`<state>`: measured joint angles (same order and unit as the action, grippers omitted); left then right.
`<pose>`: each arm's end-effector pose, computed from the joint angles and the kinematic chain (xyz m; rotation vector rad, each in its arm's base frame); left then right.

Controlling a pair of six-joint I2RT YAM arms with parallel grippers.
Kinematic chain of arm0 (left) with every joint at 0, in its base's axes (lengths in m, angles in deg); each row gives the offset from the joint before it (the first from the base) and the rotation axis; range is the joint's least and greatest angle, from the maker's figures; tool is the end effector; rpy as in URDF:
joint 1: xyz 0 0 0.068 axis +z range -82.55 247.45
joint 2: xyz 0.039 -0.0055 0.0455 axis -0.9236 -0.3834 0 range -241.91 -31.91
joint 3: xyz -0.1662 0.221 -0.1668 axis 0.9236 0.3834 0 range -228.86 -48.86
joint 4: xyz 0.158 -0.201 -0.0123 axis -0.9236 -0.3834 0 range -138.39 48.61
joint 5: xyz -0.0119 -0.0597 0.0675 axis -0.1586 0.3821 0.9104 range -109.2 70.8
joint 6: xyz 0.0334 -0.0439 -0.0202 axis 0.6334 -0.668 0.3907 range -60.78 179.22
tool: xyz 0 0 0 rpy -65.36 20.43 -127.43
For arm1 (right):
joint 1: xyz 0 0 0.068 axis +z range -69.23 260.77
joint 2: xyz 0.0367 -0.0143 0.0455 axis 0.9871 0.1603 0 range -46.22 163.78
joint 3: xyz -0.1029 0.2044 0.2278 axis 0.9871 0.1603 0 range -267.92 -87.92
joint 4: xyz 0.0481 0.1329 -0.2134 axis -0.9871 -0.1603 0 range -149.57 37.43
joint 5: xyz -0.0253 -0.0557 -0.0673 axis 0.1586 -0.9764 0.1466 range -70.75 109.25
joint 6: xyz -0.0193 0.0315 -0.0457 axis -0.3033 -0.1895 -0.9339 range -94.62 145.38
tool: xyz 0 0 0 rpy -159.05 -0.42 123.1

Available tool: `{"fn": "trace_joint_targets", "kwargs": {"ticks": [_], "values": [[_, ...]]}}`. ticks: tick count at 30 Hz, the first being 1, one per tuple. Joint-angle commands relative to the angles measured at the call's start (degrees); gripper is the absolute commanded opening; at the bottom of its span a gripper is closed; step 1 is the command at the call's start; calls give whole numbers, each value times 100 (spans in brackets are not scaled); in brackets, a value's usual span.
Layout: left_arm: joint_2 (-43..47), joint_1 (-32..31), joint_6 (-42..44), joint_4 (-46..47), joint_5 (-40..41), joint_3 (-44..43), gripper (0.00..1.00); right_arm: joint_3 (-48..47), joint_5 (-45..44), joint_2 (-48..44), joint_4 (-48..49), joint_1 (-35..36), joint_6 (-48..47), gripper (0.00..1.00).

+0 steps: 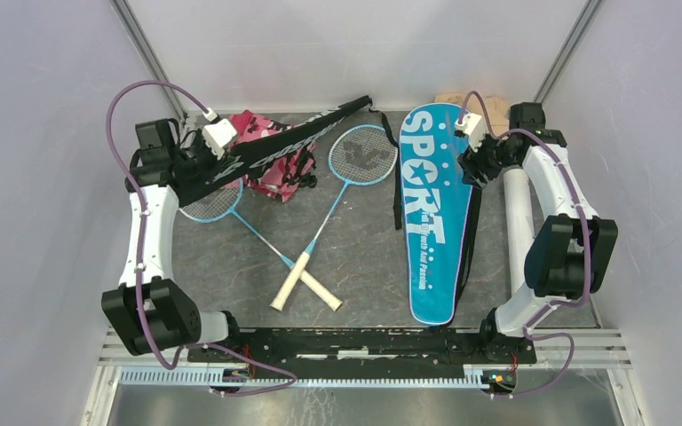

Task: Pack up the badminton gear
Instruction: Zip the racket bag at the center of the board.

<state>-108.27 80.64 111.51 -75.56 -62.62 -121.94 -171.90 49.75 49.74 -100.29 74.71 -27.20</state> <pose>0.2706 0.0335 0.4026 1.0361 1.7468 -0.1353 0.3553 -0.0160 0.3408 -1.1193 2.1519 0.2542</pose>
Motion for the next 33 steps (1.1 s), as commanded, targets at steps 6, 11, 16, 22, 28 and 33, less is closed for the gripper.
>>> {"fn": "trace_joint_targets", "kwargs": {"ticks": [6,11,16,22,28,33], "values": [[517,-1196,1238,590,1150,761,10,272,637,-538,-50,140,248,70],[474,-1700,1491,592,2140,1084,25,490,697,-610,46,226,459,70],[518,-1836,2044,-72,2610,1090,55,1130,410,-904,775,366,1584,72],[654,-1842,2599,-1014,2751,1151,81,1984,-851,-1312,1893,396,2878,75],[684,-1846,2964,-2161,2435,909,100,2229,-1672,-1228,2337,374,3289,76],[737,-1846,3115,-3074,2087,604,100,2186,-1795,-866,2560,251,3609,76]]}}
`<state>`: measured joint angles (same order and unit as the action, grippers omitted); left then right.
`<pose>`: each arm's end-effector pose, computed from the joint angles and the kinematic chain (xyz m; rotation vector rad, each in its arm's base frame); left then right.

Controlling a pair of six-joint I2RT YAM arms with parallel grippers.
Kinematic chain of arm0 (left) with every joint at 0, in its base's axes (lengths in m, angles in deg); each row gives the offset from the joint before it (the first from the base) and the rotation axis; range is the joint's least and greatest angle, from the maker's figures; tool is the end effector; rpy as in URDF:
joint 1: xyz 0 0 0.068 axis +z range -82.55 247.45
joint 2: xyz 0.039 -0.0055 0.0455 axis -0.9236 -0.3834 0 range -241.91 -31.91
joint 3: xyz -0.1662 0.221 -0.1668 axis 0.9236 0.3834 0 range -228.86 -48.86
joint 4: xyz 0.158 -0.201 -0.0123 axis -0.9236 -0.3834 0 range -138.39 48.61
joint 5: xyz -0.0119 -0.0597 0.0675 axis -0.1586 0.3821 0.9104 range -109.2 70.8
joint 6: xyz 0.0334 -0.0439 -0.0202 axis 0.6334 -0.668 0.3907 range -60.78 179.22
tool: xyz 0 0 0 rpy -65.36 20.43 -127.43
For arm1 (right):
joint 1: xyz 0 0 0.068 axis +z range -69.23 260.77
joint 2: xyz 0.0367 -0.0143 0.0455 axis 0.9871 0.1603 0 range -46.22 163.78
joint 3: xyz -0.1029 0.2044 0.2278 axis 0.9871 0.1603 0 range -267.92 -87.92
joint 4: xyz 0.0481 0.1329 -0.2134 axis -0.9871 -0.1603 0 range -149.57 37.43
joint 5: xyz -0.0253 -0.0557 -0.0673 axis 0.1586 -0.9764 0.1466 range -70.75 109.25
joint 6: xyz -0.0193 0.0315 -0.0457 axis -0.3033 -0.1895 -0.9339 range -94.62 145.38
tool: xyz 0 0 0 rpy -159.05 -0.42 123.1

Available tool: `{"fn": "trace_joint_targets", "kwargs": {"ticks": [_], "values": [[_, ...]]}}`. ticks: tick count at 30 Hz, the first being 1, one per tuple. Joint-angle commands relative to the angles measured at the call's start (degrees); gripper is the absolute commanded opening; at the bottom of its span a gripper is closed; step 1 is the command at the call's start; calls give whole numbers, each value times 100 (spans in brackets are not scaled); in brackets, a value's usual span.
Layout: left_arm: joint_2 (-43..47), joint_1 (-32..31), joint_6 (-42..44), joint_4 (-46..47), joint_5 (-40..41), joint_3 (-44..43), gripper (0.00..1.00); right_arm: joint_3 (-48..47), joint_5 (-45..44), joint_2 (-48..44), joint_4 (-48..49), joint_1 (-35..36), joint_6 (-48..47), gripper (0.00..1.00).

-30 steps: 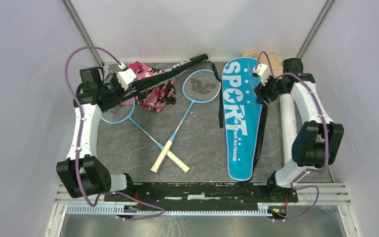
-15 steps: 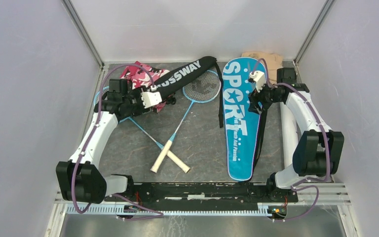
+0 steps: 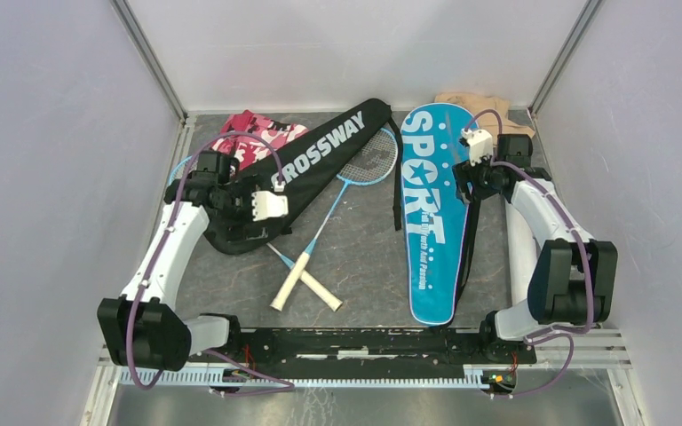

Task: Pack up the badminton gear
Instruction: Zip the racket bag at the center of the board, then open the racket bag at the center of the board.

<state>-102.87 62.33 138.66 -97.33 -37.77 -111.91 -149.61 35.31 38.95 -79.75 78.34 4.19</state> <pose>0.2106 -0.0324 0.3357 1.8132 1.8478 0.0258 0.3098 -0.0014 0.2987 -0.5130 2.3595 0.1564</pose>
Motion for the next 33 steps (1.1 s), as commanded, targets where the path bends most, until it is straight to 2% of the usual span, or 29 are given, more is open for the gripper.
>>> {"fn": "trace_joint_targets", "kwargs": {"ticks": [1,4,9,13,18,30,32,33], "values": [[223,-15,318,-954,-521,-480,100,-62,-328,308,556,-154,536,76],[289,-15,-42,-899,-1124,-644,100,-201,-199,639,602,-230,710,75],[258,-23,-1450,-126,-1987,-758,100,-546,9,1223,626,-299,961,72],[216,-32,-2190,491,-2514,-639,100,-745,62,1608,631,-301,1062,69],[313,-83,-2401,992,-2950,-265,100,-838,-14,2003,595,-310,1058,66],[195,-151,-2964,1781,-3162,48,100,-541,-166,2304,692,-451,963,67],[173,-168,-3049,1896,-3185,77,100,-495,-80,2352,725,-451,993,64],[159,-175,-3095,1954,-3188,81,100,-501,-26,2370,744,-448,1009,60]]}}
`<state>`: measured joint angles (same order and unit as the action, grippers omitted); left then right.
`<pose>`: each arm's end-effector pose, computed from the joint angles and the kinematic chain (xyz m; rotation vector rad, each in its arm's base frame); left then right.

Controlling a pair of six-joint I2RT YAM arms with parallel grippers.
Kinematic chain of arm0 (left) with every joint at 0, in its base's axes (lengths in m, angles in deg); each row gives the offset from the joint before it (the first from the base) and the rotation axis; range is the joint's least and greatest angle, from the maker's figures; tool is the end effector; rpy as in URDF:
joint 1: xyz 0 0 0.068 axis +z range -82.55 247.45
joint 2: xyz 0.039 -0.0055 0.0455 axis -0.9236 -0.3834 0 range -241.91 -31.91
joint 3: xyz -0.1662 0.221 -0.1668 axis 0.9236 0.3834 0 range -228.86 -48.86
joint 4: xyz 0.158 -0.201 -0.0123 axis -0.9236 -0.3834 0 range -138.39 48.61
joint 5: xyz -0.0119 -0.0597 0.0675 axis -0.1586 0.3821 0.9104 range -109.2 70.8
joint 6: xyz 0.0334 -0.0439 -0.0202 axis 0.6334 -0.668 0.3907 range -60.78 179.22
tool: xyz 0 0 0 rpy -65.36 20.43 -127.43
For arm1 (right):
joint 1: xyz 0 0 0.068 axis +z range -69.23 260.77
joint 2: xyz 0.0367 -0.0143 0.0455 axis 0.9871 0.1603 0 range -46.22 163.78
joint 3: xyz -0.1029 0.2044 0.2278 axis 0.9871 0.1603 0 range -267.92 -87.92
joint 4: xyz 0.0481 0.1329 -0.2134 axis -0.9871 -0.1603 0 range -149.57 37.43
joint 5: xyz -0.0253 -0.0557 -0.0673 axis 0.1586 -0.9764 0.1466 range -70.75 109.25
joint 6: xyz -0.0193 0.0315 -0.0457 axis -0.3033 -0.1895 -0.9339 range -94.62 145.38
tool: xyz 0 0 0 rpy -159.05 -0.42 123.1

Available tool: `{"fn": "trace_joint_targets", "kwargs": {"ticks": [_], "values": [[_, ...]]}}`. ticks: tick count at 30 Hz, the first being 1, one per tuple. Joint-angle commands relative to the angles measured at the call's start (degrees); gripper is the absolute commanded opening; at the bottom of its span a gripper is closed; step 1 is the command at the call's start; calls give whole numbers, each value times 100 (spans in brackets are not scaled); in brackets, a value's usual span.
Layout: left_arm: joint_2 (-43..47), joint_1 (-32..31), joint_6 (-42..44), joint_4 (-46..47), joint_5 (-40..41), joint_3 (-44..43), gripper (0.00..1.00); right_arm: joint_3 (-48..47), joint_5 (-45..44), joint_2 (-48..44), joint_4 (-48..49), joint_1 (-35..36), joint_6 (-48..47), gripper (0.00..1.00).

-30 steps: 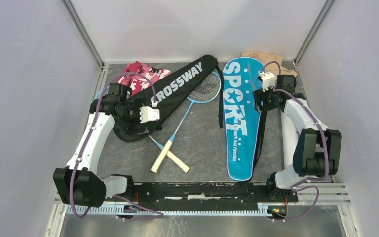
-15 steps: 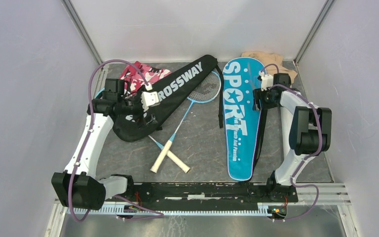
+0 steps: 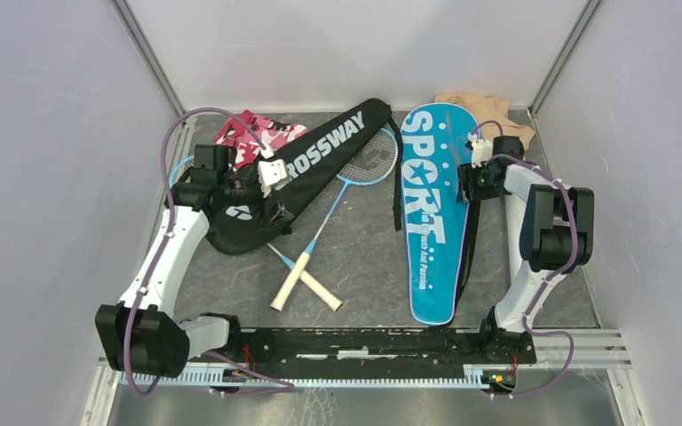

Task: Pack up the badminton gear
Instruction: Open the racket bag at the center of the board.

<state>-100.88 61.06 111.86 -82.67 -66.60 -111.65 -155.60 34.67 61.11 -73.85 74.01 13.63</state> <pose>0.2157 -0.0556 0.3662 1.3517 1.6564 -0.5286 0.3909 -0.0349 0.2077 -0.2035 2.5834 0.2379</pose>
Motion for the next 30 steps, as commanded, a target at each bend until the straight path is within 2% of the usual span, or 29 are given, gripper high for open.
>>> {"fn": "trace_joint_targets", "kwargs": {"ticks": [1,7,9,18,24,30], "values": [[-52,-56,-457,539,-311,56,100,98,105,165,155,-16,74,55],[-64,-102,-864,870,-221,47,100,-79,203,-53,138,-10,85,12],[-60,-120,-1170,1092,-39,47,100,-172,198,-215,91,-27,93,2],[-176,-396,-2861,2239,806,61,100,-581,451,-1200,-139,40,390,0],[-498,-851,-3661,2555,1243,-231,100,-1006,-154,-1794,-431,339,301,0],[-916,-1184,-5074,3263,1357,-524,99,-971,-748,-2273,-351,956,307,0]]}}
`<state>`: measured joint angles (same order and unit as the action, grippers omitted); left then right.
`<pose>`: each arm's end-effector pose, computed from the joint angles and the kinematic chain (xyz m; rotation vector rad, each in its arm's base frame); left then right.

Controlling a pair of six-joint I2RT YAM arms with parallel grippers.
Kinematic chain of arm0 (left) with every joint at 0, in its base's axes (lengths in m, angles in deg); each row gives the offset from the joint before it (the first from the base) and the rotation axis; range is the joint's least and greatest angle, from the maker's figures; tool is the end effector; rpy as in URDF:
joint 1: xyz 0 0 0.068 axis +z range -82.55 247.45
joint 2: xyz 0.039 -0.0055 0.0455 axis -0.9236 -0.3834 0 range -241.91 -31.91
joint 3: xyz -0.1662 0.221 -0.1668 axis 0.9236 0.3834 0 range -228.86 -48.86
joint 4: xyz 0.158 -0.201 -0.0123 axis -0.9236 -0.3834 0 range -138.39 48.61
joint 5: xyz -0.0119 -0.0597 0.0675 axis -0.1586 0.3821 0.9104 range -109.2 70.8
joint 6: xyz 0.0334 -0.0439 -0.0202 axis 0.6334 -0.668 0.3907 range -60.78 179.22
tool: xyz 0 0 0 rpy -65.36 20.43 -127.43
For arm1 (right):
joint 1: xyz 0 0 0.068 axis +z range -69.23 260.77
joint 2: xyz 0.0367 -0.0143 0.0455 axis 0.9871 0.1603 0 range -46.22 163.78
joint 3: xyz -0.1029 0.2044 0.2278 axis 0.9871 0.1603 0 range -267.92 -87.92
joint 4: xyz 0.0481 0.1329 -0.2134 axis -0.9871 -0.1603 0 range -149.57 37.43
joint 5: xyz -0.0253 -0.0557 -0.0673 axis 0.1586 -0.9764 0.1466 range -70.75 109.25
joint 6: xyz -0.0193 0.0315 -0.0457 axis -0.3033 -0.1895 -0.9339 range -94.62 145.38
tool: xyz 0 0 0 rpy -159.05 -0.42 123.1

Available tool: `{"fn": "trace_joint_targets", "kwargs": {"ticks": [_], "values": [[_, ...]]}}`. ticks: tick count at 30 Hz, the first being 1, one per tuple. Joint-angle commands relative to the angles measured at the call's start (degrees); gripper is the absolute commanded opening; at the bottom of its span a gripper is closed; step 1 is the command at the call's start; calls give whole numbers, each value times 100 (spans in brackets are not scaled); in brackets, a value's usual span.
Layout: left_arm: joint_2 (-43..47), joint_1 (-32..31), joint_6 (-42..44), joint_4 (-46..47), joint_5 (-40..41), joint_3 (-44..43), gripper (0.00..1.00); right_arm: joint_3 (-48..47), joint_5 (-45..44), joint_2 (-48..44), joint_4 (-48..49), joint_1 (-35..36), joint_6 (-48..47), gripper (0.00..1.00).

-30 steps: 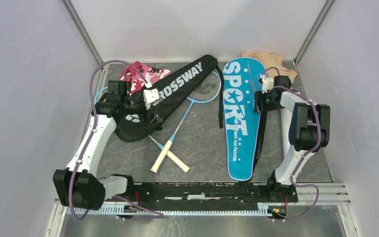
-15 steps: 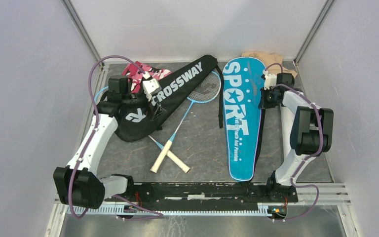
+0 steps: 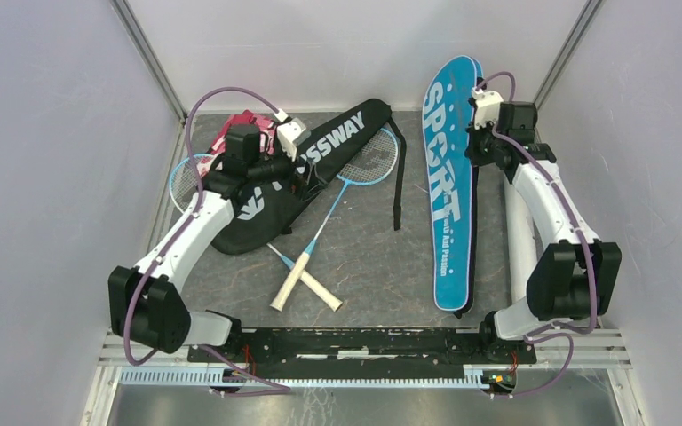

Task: Pack up the badminton gear
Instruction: Open the racket bag at the center of the board.

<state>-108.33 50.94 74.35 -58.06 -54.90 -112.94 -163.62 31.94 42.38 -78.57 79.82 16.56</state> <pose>0.2684 -0.1054 0.3751 0.9109 1.8219 -0.6586 0.3488 0.0036 0.3614 -0.2714 2.2181 0.1562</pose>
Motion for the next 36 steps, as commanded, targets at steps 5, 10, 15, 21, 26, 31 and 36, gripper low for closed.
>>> {"fn": "trace_joint_targets", "kwargs": {"ticks": [5,10,15,21,26,31,36], "values": [[-610,-565,-2485,1328,617,-710,98,237,-869,-638,511,1039,185,0],[-1303,-788,-3697,1611,860,-1163,95,655,-1105,-726,952,1497,396,0],[-2055,-917,-4756,1559,1069,-1719,93,1049,-1093,-913,1380,1866,588,0],[-2666,-1099,-5427,1537,1549,-2248,93,1233,-950,-910,1507,2292,683,0],[-3191,-1338,-5615,923,1949,-2965,93,1193,-773,-836,1519,2519,741,0],[-3390,-1452,-5812,750,1969,-3147,93,1154,-750,-793,1493,2723,746,0],[-3545,-1554,-5884,563,2006,-3324,93,1092,-772,-802,1478,2938,728,0]]}}
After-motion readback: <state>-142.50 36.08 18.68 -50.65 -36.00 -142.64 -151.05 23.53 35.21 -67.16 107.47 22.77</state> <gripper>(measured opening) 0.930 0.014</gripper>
